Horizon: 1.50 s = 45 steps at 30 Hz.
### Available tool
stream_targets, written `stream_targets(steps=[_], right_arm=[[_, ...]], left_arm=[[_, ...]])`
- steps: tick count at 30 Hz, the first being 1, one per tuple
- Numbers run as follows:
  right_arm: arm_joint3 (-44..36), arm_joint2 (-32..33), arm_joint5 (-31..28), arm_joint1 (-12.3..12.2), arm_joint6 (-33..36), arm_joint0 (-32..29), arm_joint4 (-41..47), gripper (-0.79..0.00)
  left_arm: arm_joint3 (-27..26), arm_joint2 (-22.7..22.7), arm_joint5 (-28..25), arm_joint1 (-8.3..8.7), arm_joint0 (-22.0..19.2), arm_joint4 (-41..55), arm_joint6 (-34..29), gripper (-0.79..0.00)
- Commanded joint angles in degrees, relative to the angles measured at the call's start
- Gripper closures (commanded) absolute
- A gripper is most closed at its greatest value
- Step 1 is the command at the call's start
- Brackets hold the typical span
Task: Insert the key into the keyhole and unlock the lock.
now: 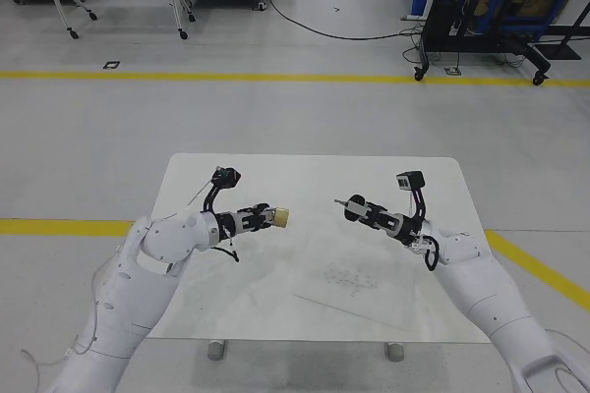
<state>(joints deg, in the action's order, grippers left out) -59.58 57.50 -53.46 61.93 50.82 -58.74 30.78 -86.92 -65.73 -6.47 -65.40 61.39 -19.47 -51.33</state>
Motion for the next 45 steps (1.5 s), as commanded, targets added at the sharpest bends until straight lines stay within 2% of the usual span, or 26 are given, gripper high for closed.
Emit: stream_targets(steps=[1,7,9,11,13,15,20,26,34,45], right_arm=[[0.0,0.0,0.0,0.0,0.0,0.0,0.0,0.0],[0.0,0.0,0.0,0.0,0.0,0.0,0.0,0.0],[0.0,0.0,0.0,0.0,0.0,0.0,0.0,0.0],[0.0,0.0,0.0,0.0,0.0,0.0,0.0,0.0],[-1.8,-0.5,1.9,0.3,-1.6,-0.1,0.3,0.0],[-2.1,-1.4,5.0,1.0,-4.5,0.9,0.8,0.0],[-0.1,-5.9,8.1,3.9,-10.3,4.7,2.9,0.0],[5.9,-11.1,8.7,7.5,-12.6,9.5,4.6,0.0],[13.4,-15.7,8.1,12.0,-13.5,13.9,6.0,0.0],[17.4,-18.3,9.5,15.6,-4.5,16.2,9.4,0.0]], left_arm=[[0.1,0.0,0.1,0.0,0.0,-2.9,0.4,0.0],[0.0,0.1,0.1,0.01,0.1,-3.2,0.6,0.0],[-1.1,0.2,0.1,0.07,1.3,-4.0,2.2,0.0],[-0.6,-0.8,-0.4,0.04,2.2,1.0,2.1,0.0],[2.9,-2.1,-1.8,-0.22,2.0,12.1,-0.5,0.0],[8.4,-2.5,-2.0,-0.67,0.0,22.6,-4.9,0.0],[21.9,1.7,1.3,-2.41,-7.5,36.0,-15.7,0.0],[33.8,4.8,0.5,-4.24,-13.7,44.8,-23.2,0.0],[41.0,7.1,-1.8,-5.78,-18.0,49.3,-27.7,0.0],[47.0,8.1,-2.8,-7.13,-20.6,53.6,-29.8,0.0]])
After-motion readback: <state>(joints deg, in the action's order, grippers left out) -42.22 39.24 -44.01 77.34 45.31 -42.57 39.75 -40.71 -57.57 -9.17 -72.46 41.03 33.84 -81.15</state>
